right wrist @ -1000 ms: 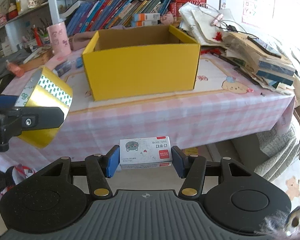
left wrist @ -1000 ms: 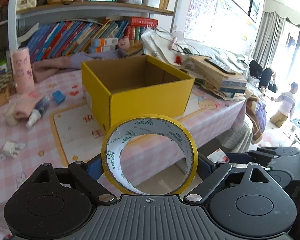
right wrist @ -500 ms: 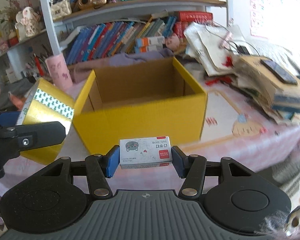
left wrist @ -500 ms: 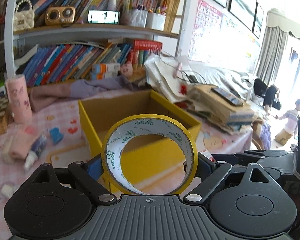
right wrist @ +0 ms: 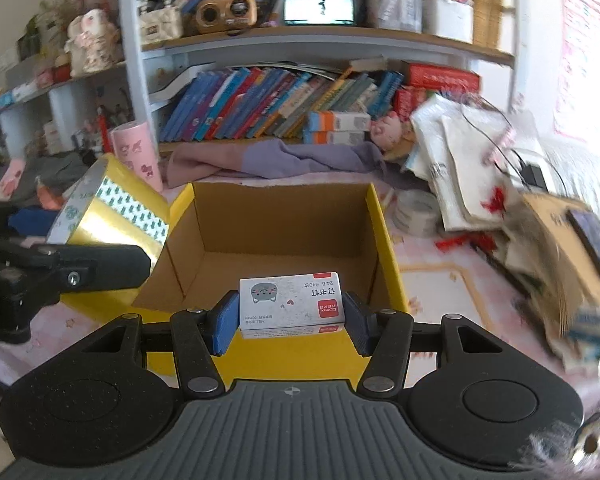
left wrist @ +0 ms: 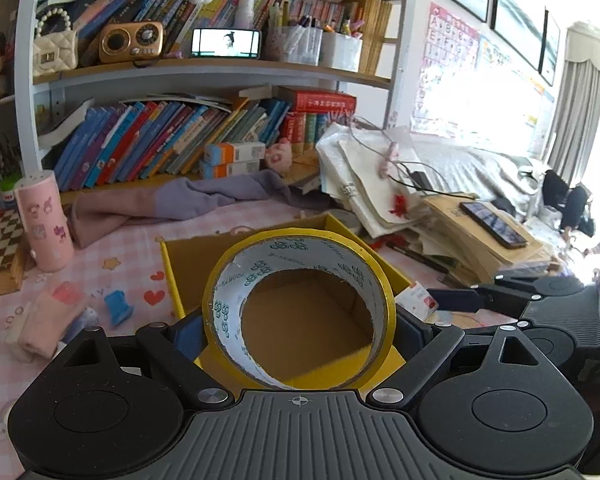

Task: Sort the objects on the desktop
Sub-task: 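Carry the tape roll and medicine box with both tools toward the yellow box, then lower both tools into the yellow box and open them, releasing tape and medicine box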

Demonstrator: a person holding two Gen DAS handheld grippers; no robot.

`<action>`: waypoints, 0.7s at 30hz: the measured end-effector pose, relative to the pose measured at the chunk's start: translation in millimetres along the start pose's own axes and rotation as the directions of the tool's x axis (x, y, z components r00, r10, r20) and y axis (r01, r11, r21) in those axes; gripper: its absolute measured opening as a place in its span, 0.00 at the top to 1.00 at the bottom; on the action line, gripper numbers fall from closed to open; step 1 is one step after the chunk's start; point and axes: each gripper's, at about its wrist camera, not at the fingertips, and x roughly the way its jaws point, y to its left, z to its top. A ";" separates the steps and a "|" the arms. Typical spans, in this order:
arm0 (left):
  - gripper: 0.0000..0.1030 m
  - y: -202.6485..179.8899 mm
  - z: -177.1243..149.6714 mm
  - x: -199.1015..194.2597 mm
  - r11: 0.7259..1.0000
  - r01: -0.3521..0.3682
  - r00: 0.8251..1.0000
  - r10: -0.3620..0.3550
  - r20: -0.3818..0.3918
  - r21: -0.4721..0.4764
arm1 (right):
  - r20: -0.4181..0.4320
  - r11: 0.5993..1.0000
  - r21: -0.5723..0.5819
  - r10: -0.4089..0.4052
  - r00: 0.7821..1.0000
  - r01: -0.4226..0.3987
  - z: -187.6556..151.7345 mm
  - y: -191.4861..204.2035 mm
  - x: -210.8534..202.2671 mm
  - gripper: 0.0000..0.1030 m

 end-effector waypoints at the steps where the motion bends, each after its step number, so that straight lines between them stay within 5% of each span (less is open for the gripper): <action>1: 0.10 -1.0 3.0 4.1 1.000 -0.010 1.000 0.010 0.000 0.003 | 0.000 1.000 -0.025 0.007 1.000 -0.007 3.3 -2.7 4.0 0.50; 12: 0.10 -7.2 23.6 52.6 0.996 -0.069 0.996 0.073 -0.060 0.063 | -0.049 0.954 -0.270 0.122 0.991 -0.131 26.3 -23.2 51.5 0.50; 21: 0.10 -0.2 30.2 108.3 0.979 -0.128 0.975 0.154 -0.161 0.160 | -0.138 0.800 -0.556 0.180 0.974 -0.226 42.2 -25.4 104.4 0.50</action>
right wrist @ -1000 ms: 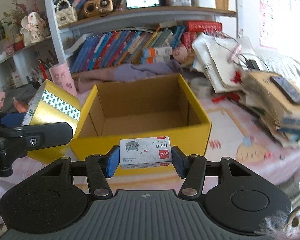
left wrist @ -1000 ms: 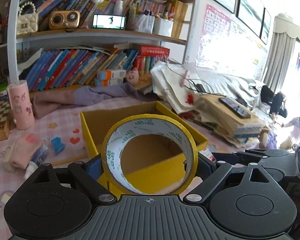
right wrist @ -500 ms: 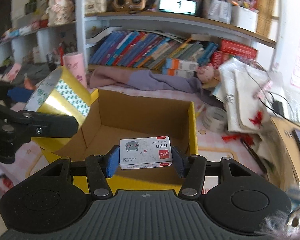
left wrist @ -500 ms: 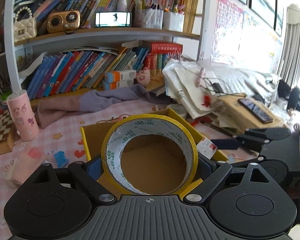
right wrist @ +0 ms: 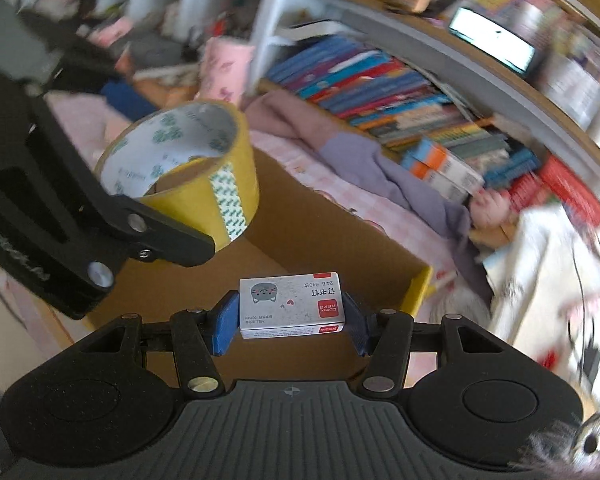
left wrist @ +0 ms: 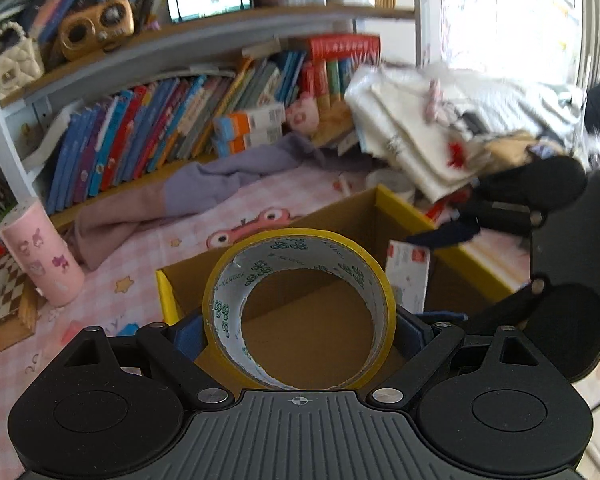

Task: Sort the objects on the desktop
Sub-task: 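Lower both tools into the yellow box and open them, releasing tape and medicine box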

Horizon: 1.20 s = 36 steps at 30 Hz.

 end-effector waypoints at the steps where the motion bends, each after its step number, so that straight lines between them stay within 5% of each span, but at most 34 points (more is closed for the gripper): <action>1: 0.10 1.1 0.9 6.5 1.000 -0.005 1.000 0.005 -0.018 0.007 | -0.008 0.999 -0.031 0.010 1.000 -0.010 2.2 -1.6 6.2 0.50; 6: 0.10 3.3 1.2 40.7 0.996 -0.022 0.992 0.032 -0.120 0.083 | -0.071 0.975 -0.206 0.063 0.995 -0.077 13.7 -2.2 41.0 0.50; 15: 0.10 3.9 3.1 78.1 0.990 -0.020 0.971 0.052 -0.234 0.137 | -0.202 0.858 -0.485 0.079 0.976 -0.169 19.5 8.1 96.3 0.49; 21: 0.10 4.3 -1.4 98.0 0.985 -0.046 0.947 0.095 -0.307 0.163 | -0.260 0.805 -0.559 0.057 0.964 -0.199 15.7 7.9 120.3 0.49; 36: 0.08 5.2 3.0 105.5 0.984 -0.053 0.942 0.105 -0.319 0.168 | -0.321 0.771 -0.554 0.152 0.935 -0.316 12.2 5.8 130.2 0.47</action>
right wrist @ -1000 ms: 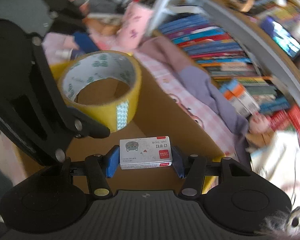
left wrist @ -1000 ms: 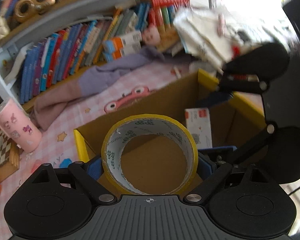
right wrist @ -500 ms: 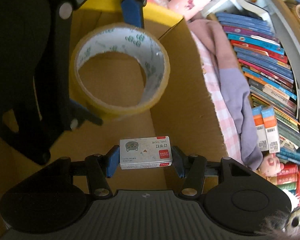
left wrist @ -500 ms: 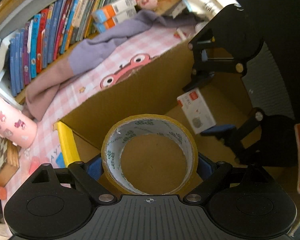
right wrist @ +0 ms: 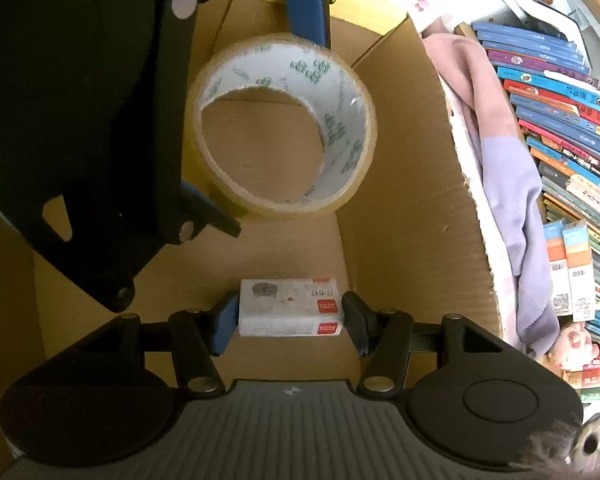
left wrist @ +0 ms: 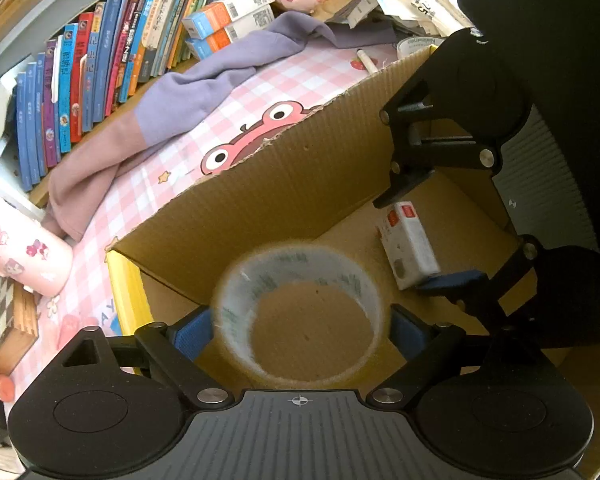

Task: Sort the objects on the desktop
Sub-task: 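Lower both tools into the yellow box and open them, releasing tape and medicine box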

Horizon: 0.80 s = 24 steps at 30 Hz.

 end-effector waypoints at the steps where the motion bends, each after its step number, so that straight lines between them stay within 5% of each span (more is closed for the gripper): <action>1: 0.06 -0.3 0.2 -0.1 1.000 -0.004 1.000 0.004 -0.002 0.000 | 0.006 1.000 0.002 -0.003 1.000 0.003 -0.1 0.1 -0.9 0.46; 10: 0.06 2.1 0.2 -11.2 1.000 -0.014 1.000 0.014 0.020 -0.021 | 0.095 0.998 0.055 0.020 0.995 -0.026 -3.2 -6.2 -16.6 0.32; 24: 0.05 28.5 -15.8 -87.5 0.979 -0.002 0.970 0.051 0.237 -0.202 | 0.232 0.964 0.257 -0.122 0.965 0.061 -17.6 0.7 -91.6 0.23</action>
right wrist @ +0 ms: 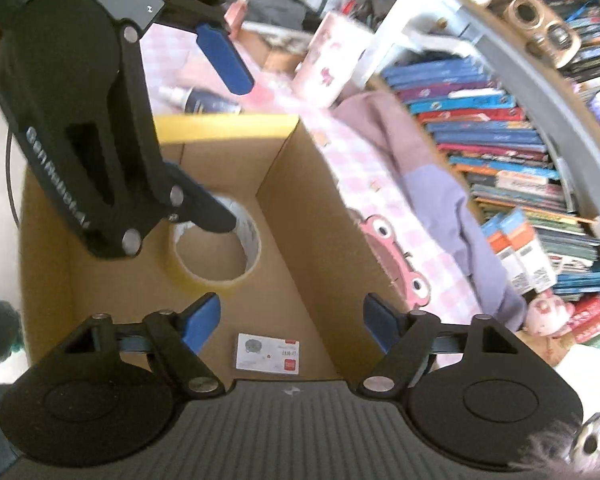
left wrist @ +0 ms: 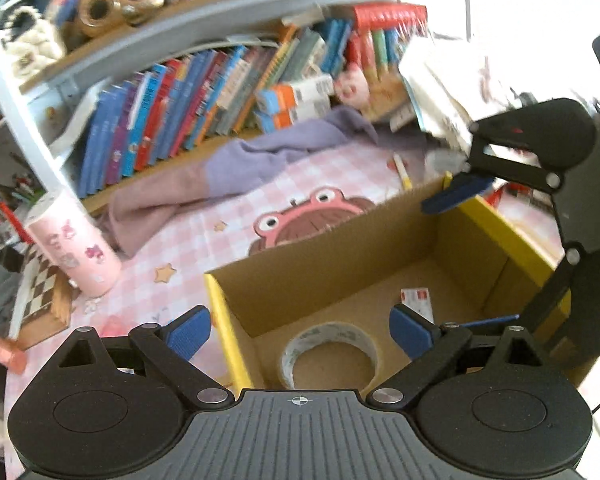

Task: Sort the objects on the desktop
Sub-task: 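Lower both tools into the yellow box and open them, releasing tape and medicine box, then lift both open tools out of the yellow box and back away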

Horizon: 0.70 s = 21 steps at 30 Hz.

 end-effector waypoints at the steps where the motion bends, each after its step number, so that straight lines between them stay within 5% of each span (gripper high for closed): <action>1: 0.05 2.2 -1.2 -5.8 1.000 -0.001 1.000 0.001 0.013 -0.011 | 0.011 1.000 0.009 -0.017 1.000 0.017 1.8 3.3 -6.4 0.23; 10: 0.02 21.4 -28.6 -58.5 0.992 -0.046 0.991 0.060 0.118 -0.115 | 0.083 0.964 0.218 -0.176 0.981 0.154 10.2 18.5 -54.9 0.17; 16: 0.02 36.3 -52.5 -89.3 0.973 -0.093 0.972 0.134 0.191 -0.211 | 0.136 0.849 0.473 -0.333 0.933 0.235 2.4 35.8 -84.2 0.12; 21: 0.00 56.9 -74.2 -112.2 0.953 -0.062 0.945 0.152 0.288 -0.298 | 0.140 0.730 0.633 -0.435 0.889 0.258 -8.3 55.8 -100.7 0.10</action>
